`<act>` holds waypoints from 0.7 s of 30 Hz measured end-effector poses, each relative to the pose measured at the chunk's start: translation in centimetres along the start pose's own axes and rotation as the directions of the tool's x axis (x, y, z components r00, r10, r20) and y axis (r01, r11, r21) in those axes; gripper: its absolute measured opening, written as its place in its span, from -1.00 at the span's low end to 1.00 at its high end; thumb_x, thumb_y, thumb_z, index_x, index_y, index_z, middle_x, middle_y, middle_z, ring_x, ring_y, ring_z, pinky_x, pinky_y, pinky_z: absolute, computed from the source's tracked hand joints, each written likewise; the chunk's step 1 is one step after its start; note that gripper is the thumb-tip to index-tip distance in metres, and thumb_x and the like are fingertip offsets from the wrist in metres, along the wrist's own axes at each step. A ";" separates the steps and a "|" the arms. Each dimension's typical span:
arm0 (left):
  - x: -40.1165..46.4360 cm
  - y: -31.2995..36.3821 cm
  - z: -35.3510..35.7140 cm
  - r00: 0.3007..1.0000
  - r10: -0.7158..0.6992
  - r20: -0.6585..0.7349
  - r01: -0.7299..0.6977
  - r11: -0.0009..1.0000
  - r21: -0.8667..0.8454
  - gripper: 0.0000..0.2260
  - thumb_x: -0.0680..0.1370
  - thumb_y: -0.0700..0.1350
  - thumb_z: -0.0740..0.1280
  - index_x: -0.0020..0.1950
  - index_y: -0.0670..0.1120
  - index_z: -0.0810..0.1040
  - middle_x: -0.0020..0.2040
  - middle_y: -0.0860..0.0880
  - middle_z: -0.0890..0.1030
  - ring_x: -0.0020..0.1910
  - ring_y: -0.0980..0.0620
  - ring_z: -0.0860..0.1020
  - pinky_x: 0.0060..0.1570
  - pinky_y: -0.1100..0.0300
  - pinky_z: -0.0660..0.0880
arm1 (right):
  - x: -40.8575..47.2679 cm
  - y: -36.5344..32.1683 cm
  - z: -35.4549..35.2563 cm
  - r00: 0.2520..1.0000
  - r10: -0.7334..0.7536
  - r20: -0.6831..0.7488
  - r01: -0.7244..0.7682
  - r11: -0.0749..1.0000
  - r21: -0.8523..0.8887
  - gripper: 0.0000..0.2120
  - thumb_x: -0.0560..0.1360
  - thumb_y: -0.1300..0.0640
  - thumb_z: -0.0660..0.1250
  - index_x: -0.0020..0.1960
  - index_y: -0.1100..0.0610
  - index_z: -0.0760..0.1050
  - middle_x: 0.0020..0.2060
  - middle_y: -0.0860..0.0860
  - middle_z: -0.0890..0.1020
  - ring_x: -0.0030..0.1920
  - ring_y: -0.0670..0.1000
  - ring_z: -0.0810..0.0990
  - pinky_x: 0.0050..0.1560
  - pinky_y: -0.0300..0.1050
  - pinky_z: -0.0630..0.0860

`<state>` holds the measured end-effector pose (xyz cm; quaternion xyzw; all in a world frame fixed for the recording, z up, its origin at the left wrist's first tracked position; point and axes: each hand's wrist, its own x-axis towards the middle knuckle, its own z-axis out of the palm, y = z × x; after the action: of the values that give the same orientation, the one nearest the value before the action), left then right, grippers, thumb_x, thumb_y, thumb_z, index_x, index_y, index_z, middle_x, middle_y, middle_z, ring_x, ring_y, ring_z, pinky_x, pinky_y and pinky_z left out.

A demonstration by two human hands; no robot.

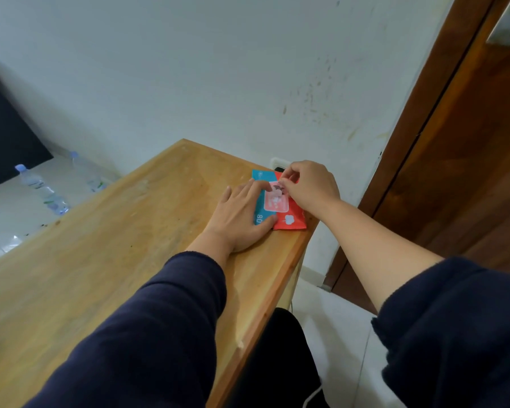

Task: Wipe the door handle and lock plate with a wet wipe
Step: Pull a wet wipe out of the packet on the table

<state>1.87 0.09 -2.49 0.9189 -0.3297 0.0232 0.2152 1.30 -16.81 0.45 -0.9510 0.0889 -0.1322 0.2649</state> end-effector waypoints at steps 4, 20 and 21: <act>0.1 -0.2 0.2 0.999 0.025 0.027 -0.026 1.000 0.014 -0.58 0.56 0.20 0.18 0.39 0.15 0.26 0.43 0.04 0.37 0.42 -0.01 0.30 0.42 -0.13 0.18 | -0.3 0.2 0.0 1.000 0.030 -0.003 -0.030 0.997 0.074 -0.92 0.50 0.02 0.34 -0.10 -0.02 0.60 -0.06 -0.03 0.67 -0.05 -0.01 0.60 0.01 -0.02 0.57; 0.1 0.0 0.4 0.997 -0.044 0.071 0.037 0.995 0.092 -0.43 0.56 0.27 0.12 0.54 0.14 0.11 0.55 0.12 0.17 0.55 0.10 0.02 0.50 -0.15 -0.15 | -1.8 0.3 -0.8 0.941 -0.295 0.163 0.332 0.898 -0.289 -0.74 0.59 0.00 0.19 0.16 -0.06 0.60 0.10 -0.01 0.64 0.08 0.04 0.57 0.02 -0.08 0.51; 0.2 0.0 0.4 0.996 -0.046 0.075 0.039 0.995 0.094 -0.42 0.56 0.27 0.12 0.54 0.14 0.11 0.55 0.13 0.16 0.55 0.10 0.02 0.50 -0.15 -0.15 | -1.7 0.2 -0.9 0.933 -0.312 0.177 0.354 0.881 -0.314 -0.74 0.60 -0.01 0.18 0.17 -0.07 0.60 0.10 0.00 0.64 0.08 0.05 0.58 0.03 -0.07 0.52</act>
<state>1.98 -0.12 -2.80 0.9350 -0.3166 -0.0018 0.1600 -0.57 -16.98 0.74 -0.9896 -0.0709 -0.1006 0.0748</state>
